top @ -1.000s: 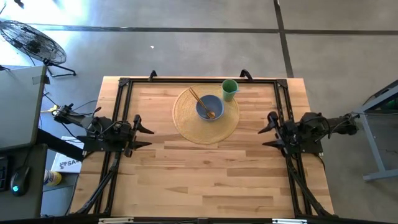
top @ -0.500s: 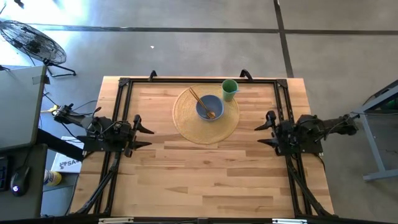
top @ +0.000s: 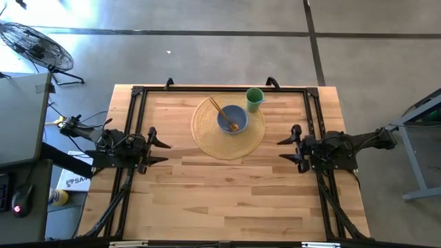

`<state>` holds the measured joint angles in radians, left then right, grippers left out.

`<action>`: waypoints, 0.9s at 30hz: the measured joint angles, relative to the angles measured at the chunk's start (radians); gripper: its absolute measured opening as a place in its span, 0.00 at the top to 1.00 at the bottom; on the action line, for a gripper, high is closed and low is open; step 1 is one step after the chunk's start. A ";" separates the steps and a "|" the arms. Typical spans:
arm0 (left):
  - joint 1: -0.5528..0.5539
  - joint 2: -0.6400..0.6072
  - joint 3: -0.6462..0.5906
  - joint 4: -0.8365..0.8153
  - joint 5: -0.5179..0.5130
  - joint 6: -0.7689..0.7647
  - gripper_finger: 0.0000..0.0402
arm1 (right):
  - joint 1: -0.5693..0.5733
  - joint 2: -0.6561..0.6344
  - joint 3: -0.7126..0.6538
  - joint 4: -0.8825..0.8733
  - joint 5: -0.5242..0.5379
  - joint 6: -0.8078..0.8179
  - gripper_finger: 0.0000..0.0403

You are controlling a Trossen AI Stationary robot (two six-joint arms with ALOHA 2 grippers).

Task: Pick & Place Utensil
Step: Return to Home Position

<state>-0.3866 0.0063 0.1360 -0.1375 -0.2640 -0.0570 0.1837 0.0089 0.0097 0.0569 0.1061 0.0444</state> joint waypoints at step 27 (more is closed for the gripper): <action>0.000 0.001 0.000 -0.144 -0.062 -0.005 0.45 | 0.000 0.009 -0.001 -0.007 -0.001 -0.020 0.44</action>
<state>-0.3862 0.0071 0.1364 -0.2817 -0.3256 -0.0621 0.1837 0.0177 0.0090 0.0497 0.1055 0.0247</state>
